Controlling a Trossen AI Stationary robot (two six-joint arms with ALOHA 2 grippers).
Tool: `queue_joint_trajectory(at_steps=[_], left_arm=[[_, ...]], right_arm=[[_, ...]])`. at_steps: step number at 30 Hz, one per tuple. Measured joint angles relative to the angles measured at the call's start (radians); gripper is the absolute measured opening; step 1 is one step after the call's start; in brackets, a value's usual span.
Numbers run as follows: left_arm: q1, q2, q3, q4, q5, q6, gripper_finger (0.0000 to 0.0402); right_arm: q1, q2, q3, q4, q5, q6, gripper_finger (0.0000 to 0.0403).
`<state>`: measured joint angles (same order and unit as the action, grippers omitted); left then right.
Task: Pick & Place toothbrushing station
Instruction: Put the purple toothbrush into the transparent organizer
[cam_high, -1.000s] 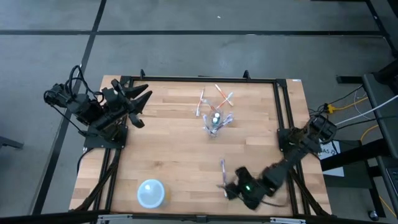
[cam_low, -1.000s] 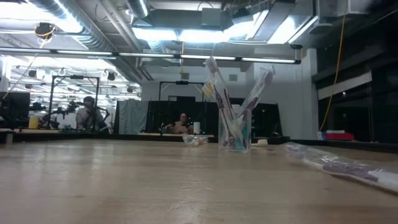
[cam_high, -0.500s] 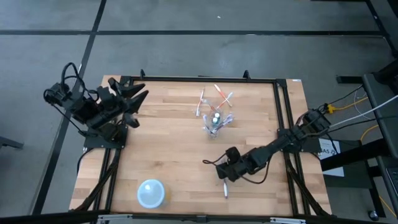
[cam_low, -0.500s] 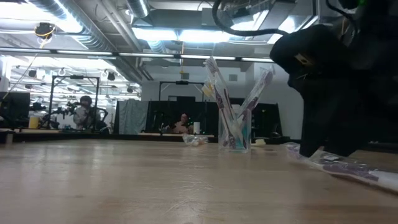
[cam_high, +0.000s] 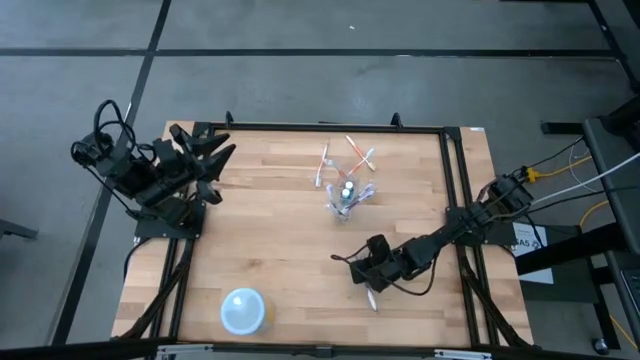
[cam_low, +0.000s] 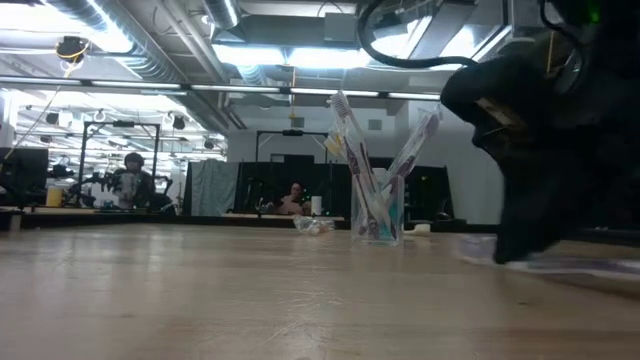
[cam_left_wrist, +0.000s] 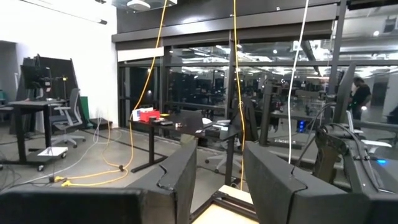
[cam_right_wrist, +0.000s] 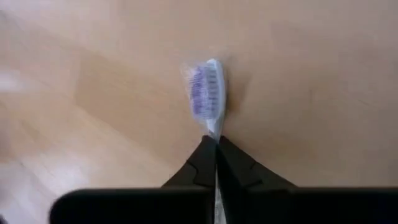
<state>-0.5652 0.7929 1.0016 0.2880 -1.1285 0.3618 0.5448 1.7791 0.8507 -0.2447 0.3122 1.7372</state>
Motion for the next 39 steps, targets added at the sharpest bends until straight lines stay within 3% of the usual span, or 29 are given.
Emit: queue_joint_trajectory(at_steps=[4,9,12,14,21,27,34,39], left_arm=[[-0.003,0.0,0.0,0.0,-0.004,-0.006,0.0127],[-0.006,0.0,0.0,0.001,-0.023,-0.013,0.0127],[-0.006,0.0,0.0,0.001,-0.032,-0.026,0.0127],[-0.006,0.0,0.0,0.001,-0.032,-0.034,0.0127],[-0.006,0.0,0.0,0.008,-0.035,-0.042,0.0127],[-0.006,0.001,0.0,0.007,-0.042,-0.06,0.0127],[-0.006,0.002,0.0,0.007,-0.041,-0.082,0.0127],[-0.023,0.002,0.0,0.007,-0.04,-0.09,0.0127]], right_arm=[[0.02,0.0,-0.01,0.051,0.195,0.003,0.0003],[0.055,-0.073,-0.002,0.121,0.55,-0.006,0.0002],[0.042,-0.134,-0.003,0.118,0.731,-0.095,0.0002],[0.023,-0.181,-0.002,0.117,0.796,-0.176,0.0001],[-0.103,-0.284,-0.002,0.194,0.851,-0.554,0.0001],[-0.229,-0.304,-0.001,0.424,0.802,-0.936,0.0],[-0.29,-0.304,-0.001,0.455,0.757,-1.085,0.0],[-0.306,-0.288,-0.023,0.453,0.697,-1.105,0.0]])
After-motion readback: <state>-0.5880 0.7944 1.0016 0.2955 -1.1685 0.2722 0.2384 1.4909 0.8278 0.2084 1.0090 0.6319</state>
